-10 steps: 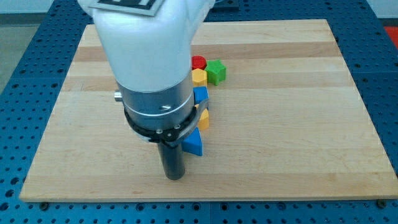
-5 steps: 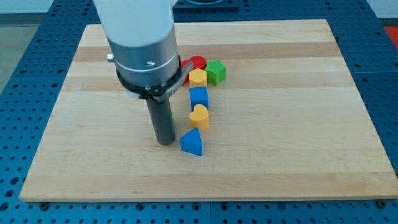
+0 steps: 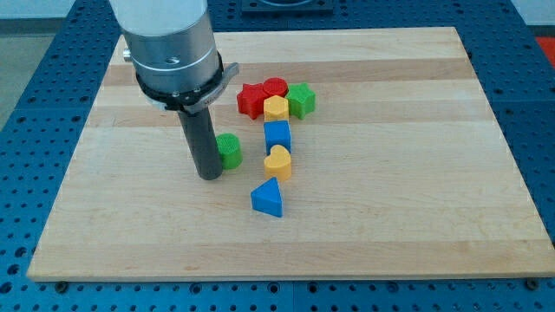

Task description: Move green circle to the left side of the blue cube

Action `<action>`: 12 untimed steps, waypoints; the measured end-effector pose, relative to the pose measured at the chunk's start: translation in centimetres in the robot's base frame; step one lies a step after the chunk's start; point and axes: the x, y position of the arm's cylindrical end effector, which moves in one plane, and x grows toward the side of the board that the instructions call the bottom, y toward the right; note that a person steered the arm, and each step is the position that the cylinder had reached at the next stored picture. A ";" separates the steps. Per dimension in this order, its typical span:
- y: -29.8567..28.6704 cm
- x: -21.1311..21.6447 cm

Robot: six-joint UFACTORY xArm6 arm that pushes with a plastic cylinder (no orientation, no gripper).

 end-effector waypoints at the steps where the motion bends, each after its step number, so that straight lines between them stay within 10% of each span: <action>1: 0.0 -0.8; 12: 3.7 -1.3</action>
